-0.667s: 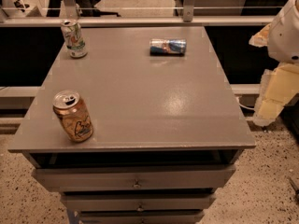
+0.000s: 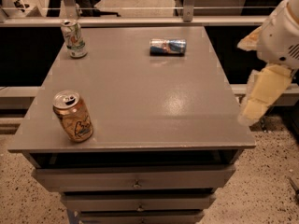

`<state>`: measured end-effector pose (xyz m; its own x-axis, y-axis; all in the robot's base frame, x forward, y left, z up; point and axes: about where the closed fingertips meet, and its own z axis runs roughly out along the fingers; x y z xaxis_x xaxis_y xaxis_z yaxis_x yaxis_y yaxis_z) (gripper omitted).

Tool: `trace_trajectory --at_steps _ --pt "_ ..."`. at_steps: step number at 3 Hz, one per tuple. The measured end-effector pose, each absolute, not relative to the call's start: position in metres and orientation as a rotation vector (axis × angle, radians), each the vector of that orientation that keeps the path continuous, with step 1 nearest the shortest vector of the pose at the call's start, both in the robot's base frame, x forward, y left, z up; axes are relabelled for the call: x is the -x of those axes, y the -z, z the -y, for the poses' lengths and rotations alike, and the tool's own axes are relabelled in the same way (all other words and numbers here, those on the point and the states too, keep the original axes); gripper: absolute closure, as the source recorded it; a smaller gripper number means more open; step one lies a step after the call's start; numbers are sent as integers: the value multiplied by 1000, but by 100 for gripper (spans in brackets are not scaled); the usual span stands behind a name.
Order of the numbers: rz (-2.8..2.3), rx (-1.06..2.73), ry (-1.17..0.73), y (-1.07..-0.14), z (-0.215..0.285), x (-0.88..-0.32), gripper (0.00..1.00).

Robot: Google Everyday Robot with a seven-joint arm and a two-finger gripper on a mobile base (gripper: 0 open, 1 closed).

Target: Move orange can near 7up can

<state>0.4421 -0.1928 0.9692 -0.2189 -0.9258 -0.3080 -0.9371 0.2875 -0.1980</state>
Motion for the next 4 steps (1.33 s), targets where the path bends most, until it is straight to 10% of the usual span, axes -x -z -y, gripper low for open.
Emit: trace_trajectory --at_steps 4 --pt "-1968 1450 -672 -939 27 -470 0"
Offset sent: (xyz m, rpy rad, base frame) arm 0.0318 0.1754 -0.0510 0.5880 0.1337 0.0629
